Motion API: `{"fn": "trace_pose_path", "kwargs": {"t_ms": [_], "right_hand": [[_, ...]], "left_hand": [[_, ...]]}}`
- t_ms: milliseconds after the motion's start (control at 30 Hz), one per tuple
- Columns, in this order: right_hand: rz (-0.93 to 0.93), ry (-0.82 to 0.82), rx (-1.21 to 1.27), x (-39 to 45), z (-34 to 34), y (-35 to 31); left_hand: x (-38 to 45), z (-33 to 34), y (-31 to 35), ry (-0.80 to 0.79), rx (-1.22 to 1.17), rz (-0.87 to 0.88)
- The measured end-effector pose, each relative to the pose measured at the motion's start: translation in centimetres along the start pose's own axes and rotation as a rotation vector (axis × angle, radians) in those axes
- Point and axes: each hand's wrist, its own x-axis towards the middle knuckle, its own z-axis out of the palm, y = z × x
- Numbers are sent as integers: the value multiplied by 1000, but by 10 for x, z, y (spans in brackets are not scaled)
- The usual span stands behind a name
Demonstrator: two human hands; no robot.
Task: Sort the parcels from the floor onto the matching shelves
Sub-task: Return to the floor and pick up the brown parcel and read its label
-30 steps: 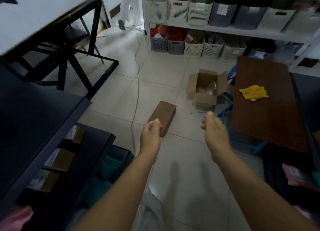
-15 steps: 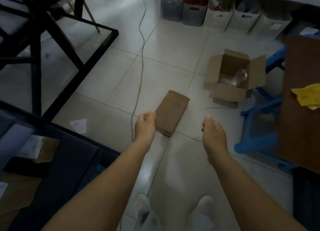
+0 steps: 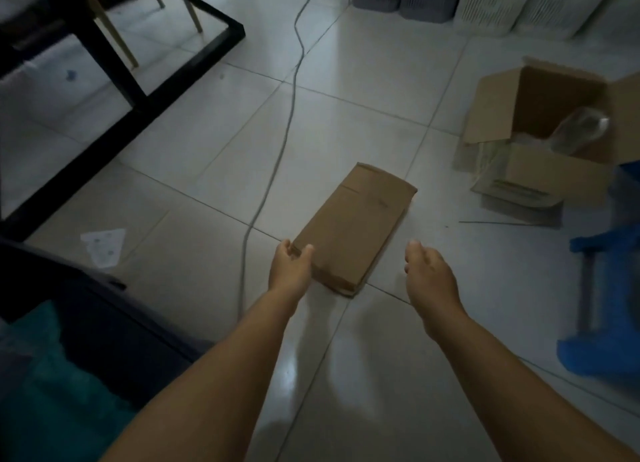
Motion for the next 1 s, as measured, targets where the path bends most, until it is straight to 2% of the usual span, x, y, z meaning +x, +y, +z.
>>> {"fn": "trace_pose_path", "kwargs": {"t_ms": [200, 400, 567, 800, 900, 1000], "right_hand": [[-28, -71, -32, 66, 46, 58], [-52, -217, -98, 112, 81, 94], [-22, -286, -160, 124, 88, 106], [86, -53, -254, 137, 69, 122], [205, -17, -91, 143, 53, 134], [246, -34, 36, 143, 40, 143]], "left_hand": [[89, 33, -49, 31, 99, 102], [145, 45, -72, 18, 250, 149], [152, 50, -78, -69, 175, 133], [122, 75, -75, -194, 99, 164], [110, 87, -65, -288, 25, 257], [103, 101, -62, -359, -57, 215]]}}
